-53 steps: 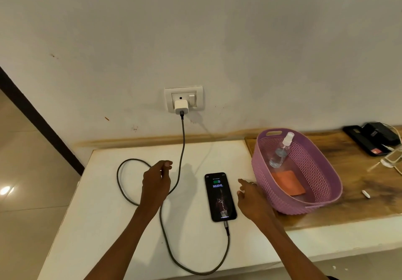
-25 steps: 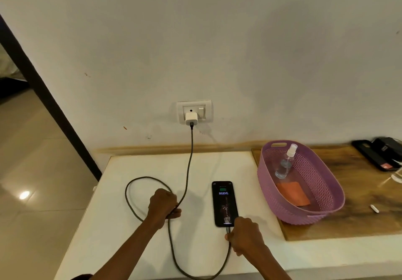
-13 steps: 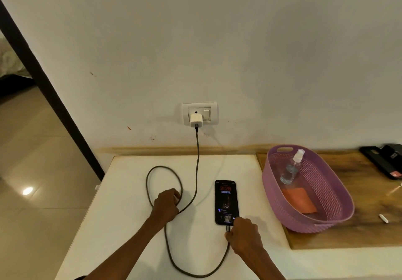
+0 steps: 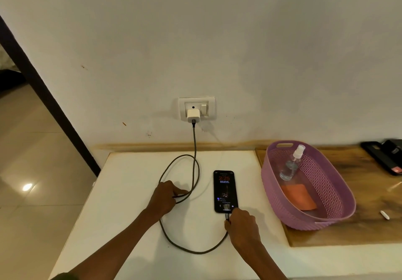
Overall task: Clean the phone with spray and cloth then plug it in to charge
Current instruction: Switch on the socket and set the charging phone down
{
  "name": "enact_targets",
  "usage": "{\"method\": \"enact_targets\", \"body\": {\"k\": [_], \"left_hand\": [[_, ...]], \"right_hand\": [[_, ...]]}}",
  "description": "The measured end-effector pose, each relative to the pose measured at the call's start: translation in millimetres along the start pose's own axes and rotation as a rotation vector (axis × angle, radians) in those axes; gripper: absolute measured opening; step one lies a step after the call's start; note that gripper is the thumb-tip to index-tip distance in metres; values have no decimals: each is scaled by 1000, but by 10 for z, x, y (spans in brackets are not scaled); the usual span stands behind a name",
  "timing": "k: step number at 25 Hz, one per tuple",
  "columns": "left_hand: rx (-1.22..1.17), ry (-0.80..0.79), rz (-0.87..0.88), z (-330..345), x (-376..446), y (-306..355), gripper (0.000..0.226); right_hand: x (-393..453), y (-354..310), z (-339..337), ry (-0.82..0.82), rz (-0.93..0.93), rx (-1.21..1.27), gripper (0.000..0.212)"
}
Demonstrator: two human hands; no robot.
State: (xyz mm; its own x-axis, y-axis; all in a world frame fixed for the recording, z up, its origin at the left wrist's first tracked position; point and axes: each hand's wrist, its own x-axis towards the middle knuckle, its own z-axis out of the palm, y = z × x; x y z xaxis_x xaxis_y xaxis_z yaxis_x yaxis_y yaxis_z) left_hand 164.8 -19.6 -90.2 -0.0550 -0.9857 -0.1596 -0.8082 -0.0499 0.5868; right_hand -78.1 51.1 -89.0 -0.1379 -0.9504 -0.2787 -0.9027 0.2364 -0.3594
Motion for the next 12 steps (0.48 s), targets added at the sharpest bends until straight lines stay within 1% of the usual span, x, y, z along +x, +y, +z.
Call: {"method": "enact_targets", "body": {"k": [4,8,10,12], "left_hand": [[-45,39,14,11,-5,27,35],[-96,81,6,85,-45,74,30],[-79,89,4,120,-56,91,26],[-41,83,0,149,-65,108,32]], "right_hand": [[70,-42,-32,13,-11,19,25],[180,-72,-81,24,-20,18,29],[212,-86,-91,25,-23,15,30],[235,-95,-91,30,-36,16,29]]}}
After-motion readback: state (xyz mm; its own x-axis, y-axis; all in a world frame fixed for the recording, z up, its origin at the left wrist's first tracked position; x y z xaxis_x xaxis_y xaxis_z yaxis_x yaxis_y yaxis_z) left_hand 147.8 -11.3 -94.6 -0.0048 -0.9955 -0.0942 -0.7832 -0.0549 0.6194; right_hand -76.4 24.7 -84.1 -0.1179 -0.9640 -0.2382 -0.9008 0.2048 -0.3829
